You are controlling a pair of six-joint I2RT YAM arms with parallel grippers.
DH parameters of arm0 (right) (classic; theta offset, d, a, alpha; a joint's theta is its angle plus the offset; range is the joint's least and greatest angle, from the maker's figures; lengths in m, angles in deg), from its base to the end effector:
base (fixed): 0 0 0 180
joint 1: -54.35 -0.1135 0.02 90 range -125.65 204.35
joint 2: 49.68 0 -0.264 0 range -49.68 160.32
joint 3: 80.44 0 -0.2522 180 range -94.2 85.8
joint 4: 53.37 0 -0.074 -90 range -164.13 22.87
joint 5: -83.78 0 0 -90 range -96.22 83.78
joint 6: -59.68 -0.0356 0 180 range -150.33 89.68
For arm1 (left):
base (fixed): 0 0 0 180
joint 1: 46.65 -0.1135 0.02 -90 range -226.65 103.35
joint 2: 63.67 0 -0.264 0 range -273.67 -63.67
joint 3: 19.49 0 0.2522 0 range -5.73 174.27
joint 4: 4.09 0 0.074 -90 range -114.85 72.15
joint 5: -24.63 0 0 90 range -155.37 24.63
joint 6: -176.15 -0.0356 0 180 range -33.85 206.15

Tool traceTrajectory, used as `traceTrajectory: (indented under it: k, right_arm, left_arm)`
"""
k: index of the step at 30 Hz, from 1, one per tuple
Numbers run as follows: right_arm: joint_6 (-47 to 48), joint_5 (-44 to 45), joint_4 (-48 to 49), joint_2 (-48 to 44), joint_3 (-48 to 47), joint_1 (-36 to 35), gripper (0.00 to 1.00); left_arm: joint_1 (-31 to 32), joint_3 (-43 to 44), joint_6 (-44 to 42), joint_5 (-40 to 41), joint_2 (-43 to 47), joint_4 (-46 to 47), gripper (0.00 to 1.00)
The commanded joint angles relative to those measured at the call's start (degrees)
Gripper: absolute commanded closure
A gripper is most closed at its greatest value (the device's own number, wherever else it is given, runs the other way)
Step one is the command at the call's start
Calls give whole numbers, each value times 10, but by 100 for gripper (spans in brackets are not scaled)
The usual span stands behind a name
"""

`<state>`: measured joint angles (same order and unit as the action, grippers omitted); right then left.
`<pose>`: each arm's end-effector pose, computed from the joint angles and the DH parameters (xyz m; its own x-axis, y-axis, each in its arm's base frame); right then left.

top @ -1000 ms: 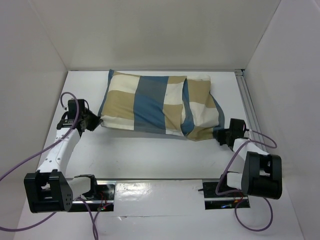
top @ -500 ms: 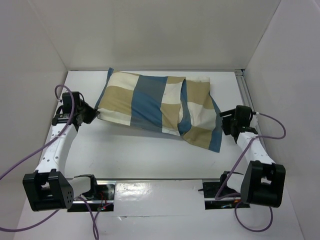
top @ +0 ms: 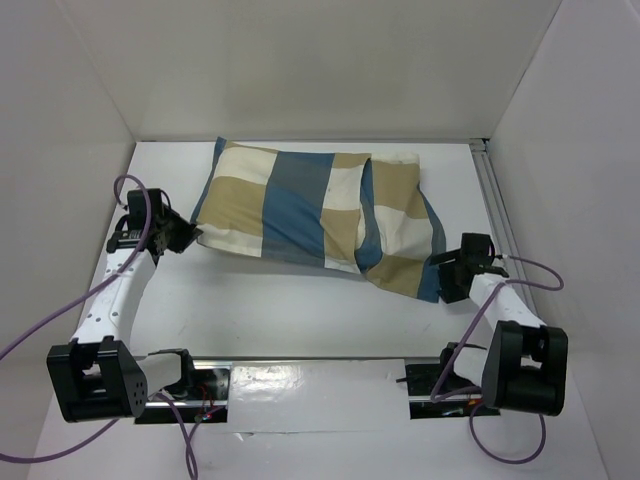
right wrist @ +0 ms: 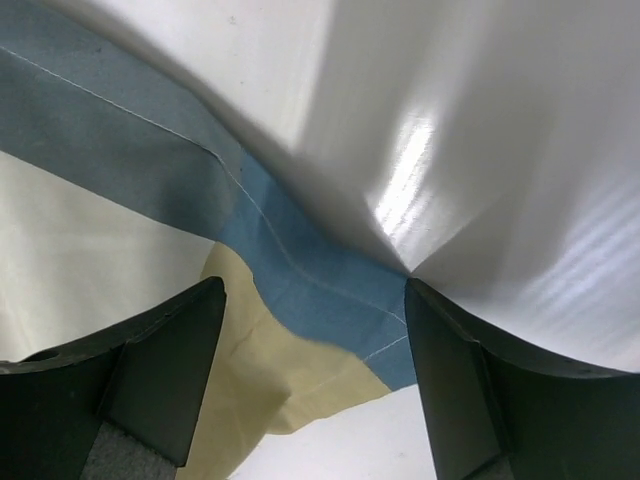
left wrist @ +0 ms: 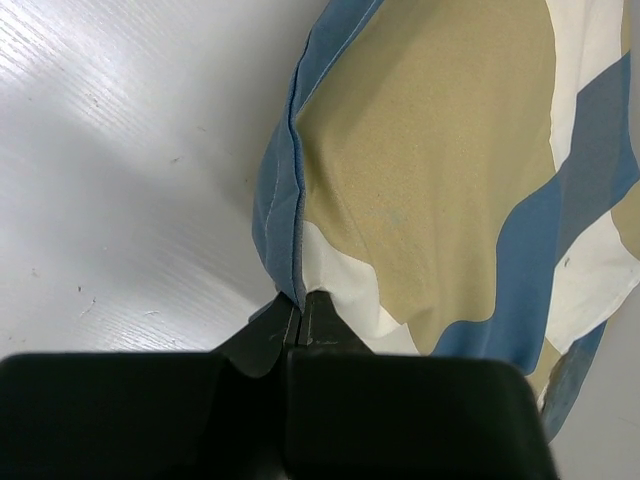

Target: Put the pillow into the pillowcase

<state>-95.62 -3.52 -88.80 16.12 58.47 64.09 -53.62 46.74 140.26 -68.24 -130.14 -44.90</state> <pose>0.1923 -0.0347 0.1539 -0.1826 0.9521 -0.2452 0.8568 0.2764 0.4353 0.2478 0.0285 0.2825 -0.3143 -0.8536 -0.4155 -0.5772 0.5193 -0.6302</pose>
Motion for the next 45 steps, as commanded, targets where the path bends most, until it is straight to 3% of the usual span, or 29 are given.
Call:
traceTrajectory:
  k: [1, 4, 7, 11, 12, 14, 16, 20, 22, 24, 27, 32, 36, 40, 45]
  right_arm:
    - [-13, -4, 28, 76, 23, -9, 21]
    - [-13, -20, 71, 138, 10, -30, 25]
    - [-13, -27, 97, 198, -9, -63, 41]
    - [-39, -9, 96, 179, -10, -88, 77]
    - [-40, -2, 85, 166, -10, -88, 93]
    - [-47, 14, 64, 135, -10, -88, 100]
    - [-36, 43, 23, 60, -28, -88, 100]
    - [23, 91, 1, -7, -118, -53, 100]
    - [76, 114, -21, -16, -214, -20, 100]
    - [110, 149, -52, -16, -324, 16, 100]
    - [142, 182, -68, -34, -409, 42, 100]
    - [172, 232, -53, -59, -469, 42, 100]
    - [188, 266, -63, -66, -518, 42, 100]
    - [206, 256, -58, -94, -547, 42, 100]
    - [214, 159, -49, -62, -552, 42, 100]
  left_arm:
    - [1, -1, -13, -6, 9, 15, 100]
    - [1, 4, -13, 0, 9, 9, 100]
    - [1, 10, -13, 5, 9, 9, 100]
    - [1, 10, -13, 5, 14, 9, 100]
    - [1, 10, -13, 5, 14, 9, 100]
    - [1, 10, -13, 5, 14, 9, 100]
    - [1, 23, -13, -1, 9, 9, 100]
    - [1, 71, -18, -23, -6, -1, 100]
    - [-16, 134, -29, -41, -21, -12, 100]
    - [-50, 203, -35, -51, -26, -28, 100]
    - [-120, 263, -35, -77, -31, -42, 100]
    - [-221, 303, -13, -156, -31, -47, 100]
    - [-257, 332, -7, -188, -26, -56, 100]
    - [-270, 419, -13, -208, -21, -95, 100]
    - [-235, 454, -20, -240, -41, -78, 100]
